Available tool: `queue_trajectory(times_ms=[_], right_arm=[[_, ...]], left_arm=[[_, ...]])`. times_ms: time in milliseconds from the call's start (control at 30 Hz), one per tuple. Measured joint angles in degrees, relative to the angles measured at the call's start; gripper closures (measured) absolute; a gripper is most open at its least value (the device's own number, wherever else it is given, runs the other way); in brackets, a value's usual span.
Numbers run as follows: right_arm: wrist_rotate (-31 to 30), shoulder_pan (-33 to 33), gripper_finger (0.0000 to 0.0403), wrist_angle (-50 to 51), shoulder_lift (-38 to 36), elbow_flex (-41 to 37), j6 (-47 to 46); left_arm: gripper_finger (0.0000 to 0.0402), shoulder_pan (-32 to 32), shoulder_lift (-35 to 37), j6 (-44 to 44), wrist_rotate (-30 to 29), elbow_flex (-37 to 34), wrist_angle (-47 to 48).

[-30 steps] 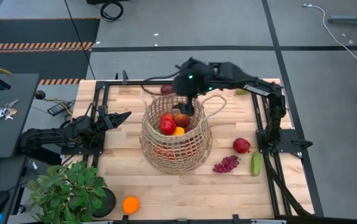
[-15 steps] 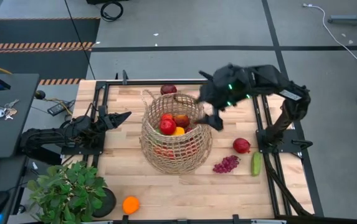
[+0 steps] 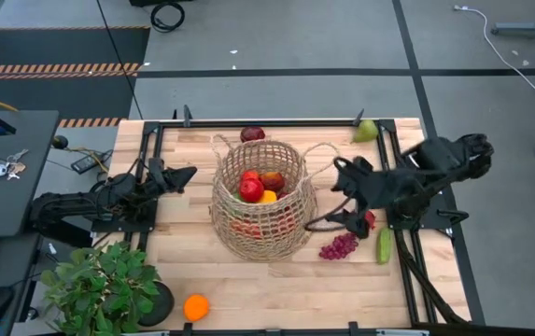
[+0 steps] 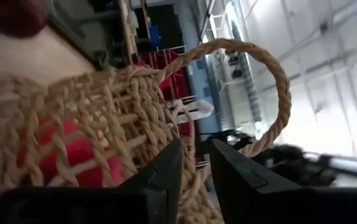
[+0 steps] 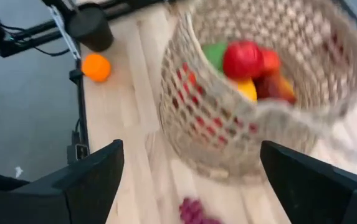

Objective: Build produce basket
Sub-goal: Put the red pomegranate into the basket

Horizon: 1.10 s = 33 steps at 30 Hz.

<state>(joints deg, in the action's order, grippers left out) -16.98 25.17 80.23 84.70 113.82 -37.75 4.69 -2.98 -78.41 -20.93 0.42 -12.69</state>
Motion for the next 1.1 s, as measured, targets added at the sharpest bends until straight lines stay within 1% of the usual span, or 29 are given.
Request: queue_trajectory(times_ms=[67, 200, 400, 567, 667, 800, 867, 1100], right_arm=[[-0.3, 1.7, 0.0028, 0.0, -2.2, -5.1, -4.1], [-1.3, 4.0, 0.0032, 0.0, -6.8, -17.3, -12.5], [-1.1, 5.5, 0.0033, -1.4, -14.5, -35.6, -27.0], [-0.8, 5.5, 0.0032, -2.3, -20.1, -48.2, -33.8], [1.6, 4.2, 0.0028, -2.4, -22.5, -53.9, -34.6], [3.8, 2.2, 0.0014, -4.0, -23.7, -59.9, -32.4], [4.6, 1.0, 0.0006, -5.2, -23.7, -62.1, -30.6], [6.5, -3.4, 0.0004, -6.6, -23.6, -67.0, -26.9]], left_arm=[[0.0311, 0.0, 0.0, -2.1, 0.0, 0.0, 0.0], [0.0312, 0.0, 0.0, -2.2, 0.0, 0.0, 0.0], [0.0317, 0.0, 0.0, -2.0, 0.0, 0.0, 0.2], [0.0315, 0.0, 0.0, -1.9, 0.0, 0.0, 0.2], [0.0312, 0.0, 0.0, -1.9, 0.0, 0.0, 0.3], [0.0311, 0.0, 0.0, -1.9, 0.0, 0.0, 1.0], [0.0310, 0.0, 0.0, -1.8, 0.0, 0.0, 1.1], [0.0310, 0.0, 0.0, -1.8, 0.0, 0.0, 1.5]])
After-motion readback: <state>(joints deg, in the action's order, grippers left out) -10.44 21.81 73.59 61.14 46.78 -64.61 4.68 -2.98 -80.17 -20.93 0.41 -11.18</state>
